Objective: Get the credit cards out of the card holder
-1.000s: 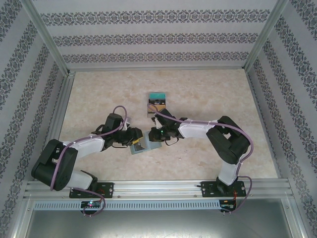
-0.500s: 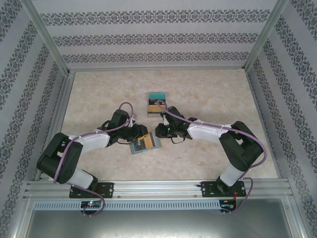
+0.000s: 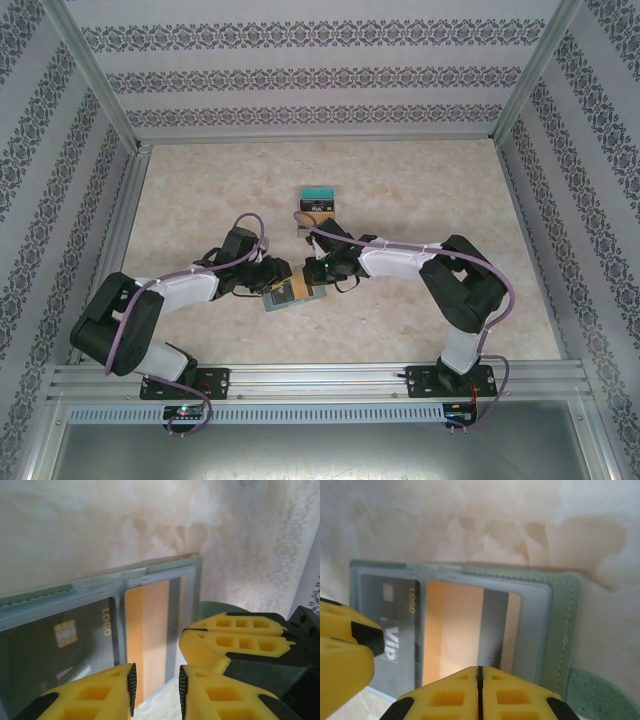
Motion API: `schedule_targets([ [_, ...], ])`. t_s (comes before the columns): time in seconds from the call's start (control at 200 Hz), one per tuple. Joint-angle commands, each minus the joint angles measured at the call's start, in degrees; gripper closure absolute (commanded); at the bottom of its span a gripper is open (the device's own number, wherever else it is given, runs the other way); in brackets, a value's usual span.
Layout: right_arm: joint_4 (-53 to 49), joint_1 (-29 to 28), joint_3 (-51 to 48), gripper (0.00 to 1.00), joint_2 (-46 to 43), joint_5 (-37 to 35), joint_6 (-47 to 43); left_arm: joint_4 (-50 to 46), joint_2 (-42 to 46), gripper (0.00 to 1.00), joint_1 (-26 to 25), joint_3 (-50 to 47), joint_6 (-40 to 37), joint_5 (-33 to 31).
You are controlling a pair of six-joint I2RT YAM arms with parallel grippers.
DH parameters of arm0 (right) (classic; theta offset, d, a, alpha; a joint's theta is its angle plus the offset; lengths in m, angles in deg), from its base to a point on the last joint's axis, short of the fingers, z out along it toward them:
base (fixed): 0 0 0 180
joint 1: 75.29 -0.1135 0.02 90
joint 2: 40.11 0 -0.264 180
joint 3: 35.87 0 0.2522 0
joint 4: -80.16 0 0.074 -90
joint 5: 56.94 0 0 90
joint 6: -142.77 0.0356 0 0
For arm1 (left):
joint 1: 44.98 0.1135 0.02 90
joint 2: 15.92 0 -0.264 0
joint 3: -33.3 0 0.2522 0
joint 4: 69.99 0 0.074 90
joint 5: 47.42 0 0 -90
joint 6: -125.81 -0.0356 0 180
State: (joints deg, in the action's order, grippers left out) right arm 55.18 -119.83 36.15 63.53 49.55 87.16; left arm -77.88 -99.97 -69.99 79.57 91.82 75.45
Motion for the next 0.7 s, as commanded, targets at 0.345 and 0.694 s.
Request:
schedule_targets([
  [0.345,-5.5,-1.2,1.4,0.89,-2.7,-4.0,-3.0,0.0,-3.2,0.71,0.2,1.1,0.4,2.0],
  [0.694,-4.7,-1.3,1.5,0.89,0.8,-1.6,-3.2,0.7,-4.6,0.71,-0.7,2.1,0.0,2.9],
])
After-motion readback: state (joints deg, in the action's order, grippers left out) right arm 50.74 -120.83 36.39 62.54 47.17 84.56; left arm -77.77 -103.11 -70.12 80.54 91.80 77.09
